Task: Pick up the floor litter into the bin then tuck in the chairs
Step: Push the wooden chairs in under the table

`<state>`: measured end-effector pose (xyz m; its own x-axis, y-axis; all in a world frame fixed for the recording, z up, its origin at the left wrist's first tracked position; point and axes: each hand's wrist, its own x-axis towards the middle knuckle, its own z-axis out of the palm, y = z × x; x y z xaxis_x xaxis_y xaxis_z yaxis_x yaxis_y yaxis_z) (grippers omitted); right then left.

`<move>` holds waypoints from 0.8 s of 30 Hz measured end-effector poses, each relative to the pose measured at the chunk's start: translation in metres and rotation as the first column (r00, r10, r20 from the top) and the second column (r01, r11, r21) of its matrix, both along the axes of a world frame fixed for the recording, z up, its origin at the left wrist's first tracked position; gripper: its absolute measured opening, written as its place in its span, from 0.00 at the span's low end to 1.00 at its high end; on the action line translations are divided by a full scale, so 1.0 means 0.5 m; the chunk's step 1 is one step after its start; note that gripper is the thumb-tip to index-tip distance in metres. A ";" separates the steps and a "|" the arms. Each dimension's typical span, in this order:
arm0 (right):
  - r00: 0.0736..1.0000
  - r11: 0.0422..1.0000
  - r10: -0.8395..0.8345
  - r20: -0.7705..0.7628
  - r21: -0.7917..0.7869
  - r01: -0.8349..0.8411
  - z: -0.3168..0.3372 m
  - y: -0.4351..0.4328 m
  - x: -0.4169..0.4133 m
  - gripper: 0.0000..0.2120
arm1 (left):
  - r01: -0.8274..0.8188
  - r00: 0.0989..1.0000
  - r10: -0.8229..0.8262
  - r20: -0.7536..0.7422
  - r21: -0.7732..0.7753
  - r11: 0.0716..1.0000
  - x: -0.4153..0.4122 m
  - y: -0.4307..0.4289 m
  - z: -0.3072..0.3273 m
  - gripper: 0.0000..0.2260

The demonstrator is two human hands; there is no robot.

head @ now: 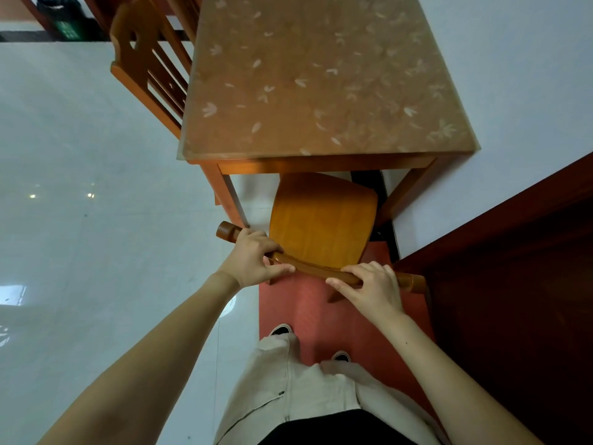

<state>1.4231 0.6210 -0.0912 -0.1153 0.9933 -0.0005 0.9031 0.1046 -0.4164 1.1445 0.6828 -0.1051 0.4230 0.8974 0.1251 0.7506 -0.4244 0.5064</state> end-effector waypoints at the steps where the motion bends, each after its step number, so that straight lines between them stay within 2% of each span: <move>1: 1.000 1.000 0.004 0.000 0.018 -0.004 0.000 0.000 0.009 0.36 | -0.009 1.000 0.009 0.002 -0.002 1.000 0.009 -0.004 -0.002 0.26; 5: 1.000 0.999 0.009 0.014 0.053 -0.009 -0.008 0.007 0.066 0.34 | -0.063 0.997 0.062 0.052 0.008 0.998 0.067 -0.023 -0.007 0.26; 12: 0.999 0.999 -0.014 -0.036 0.045 0.015 -0.007 0.015 0.130 0.35 | -0.112 0.993 0.112 0.041 0.010 0.994 0.137 -0.029 -0.008 0.26; 18: 0.995 0.996 -0.072 -0.068 0.042 0.075 -0.007 0.000 0.104 0.35 | -0.050 0.995 0.050 0.085 -0.004 0.999 0.118 -0.001 -0.005 0.29; 24: 0.980 0.992 -0.121 -0.158 0.005 0.123 -0.007 0.033 0.109 0.33 | -0.001 1.000 0.003 0.030 -0.059 0.998 0.125 0.051 0.009 0.31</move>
<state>1.4776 0.6375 -0.0948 0.0095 0.9997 0.0228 0.8332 0.0047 -0.5530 1.2071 0.7083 -0.1004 0.4183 0.9044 0.0844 0.7355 -0.3918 0.5527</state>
